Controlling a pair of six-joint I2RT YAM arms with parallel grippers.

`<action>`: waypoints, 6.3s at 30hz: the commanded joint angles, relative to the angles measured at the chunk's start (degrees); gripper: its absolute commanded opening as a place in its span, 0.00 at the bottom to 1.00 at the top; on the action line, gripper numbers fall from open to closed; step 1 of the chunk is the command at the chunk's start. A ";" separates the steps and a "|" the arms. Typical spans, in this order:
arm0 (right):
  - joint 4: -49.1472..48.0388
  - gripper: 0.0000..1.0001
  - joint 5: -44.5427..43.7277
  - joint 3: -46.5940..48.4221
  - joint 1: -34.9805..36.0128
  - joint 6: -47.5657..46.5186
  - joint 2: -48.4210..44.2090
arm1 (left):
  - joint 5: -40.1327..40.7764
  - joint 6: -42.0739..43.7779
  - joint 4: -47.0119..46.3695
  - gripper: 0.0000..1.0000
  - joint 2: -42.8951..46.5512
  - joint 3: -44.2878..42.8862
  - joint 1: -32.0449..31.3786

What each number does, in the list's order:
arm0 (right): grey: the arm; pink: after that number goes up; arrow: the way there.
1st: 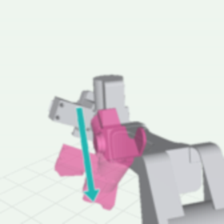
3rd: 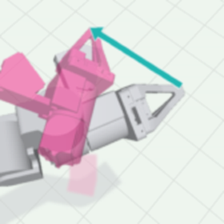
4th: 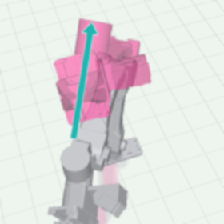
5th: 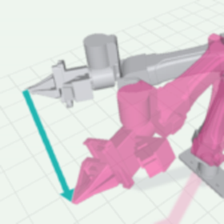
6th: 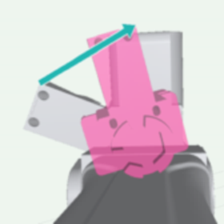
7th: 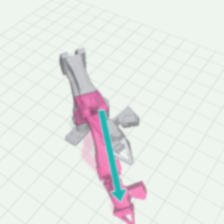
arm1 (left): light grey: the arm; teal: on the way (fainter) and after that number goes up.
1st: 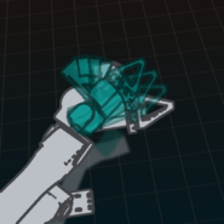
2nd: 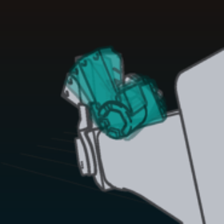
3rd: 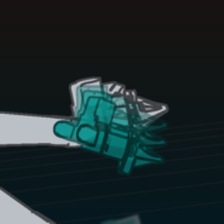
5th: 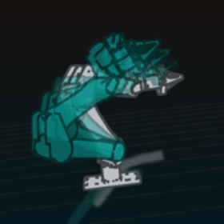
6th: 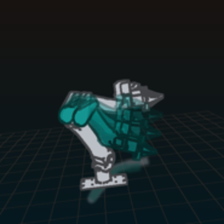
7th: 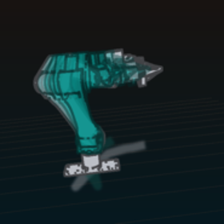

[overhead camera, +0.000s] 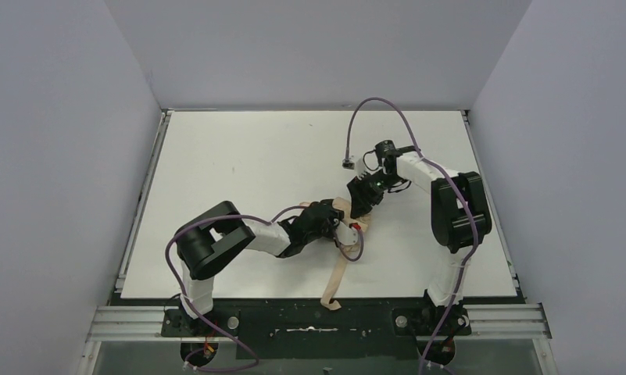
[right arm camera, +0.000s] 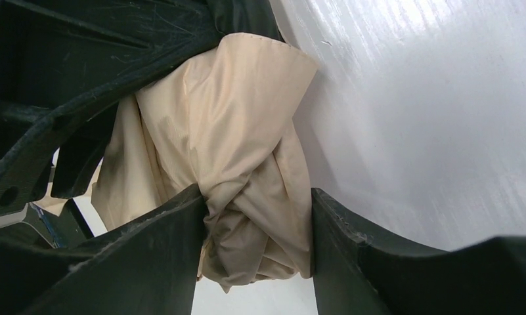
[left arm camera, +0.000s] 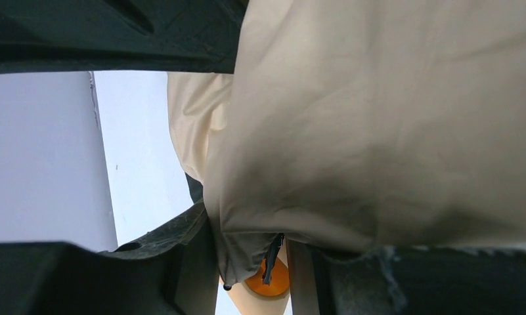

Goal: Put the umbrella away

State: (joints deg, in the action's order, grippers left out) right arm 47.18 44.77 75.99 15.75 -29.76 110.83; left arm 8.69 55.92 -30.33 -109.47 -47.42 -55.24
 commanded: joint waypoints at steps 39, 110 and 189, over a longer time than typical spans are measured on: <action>-41.12 0.11 -25.65 -33.46 17.73 -12.24 -23.15 | -12.25 -44.55 22.85 0.87 36.89 1.29 19.55; -50.26 0.63 -44.39 -43.31 28.76 4.66 -53.25 | -36.21 -34.37 60.13 0.00 -7.53 -30.43 16.68; -24.11 0.55 -57.90 -41.85 38.11 73.14 -23.41 | -24.68 -39.41 64.80 0.00 -11.84 -37.79 17.27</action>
State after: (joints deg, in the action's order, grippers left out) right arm 17.65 -16.10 38.39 55.05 40.34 83.92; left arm -22.65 15.49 30.04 -118.19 -84.68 -38.83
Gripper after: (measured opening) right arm 0.565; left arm 0.302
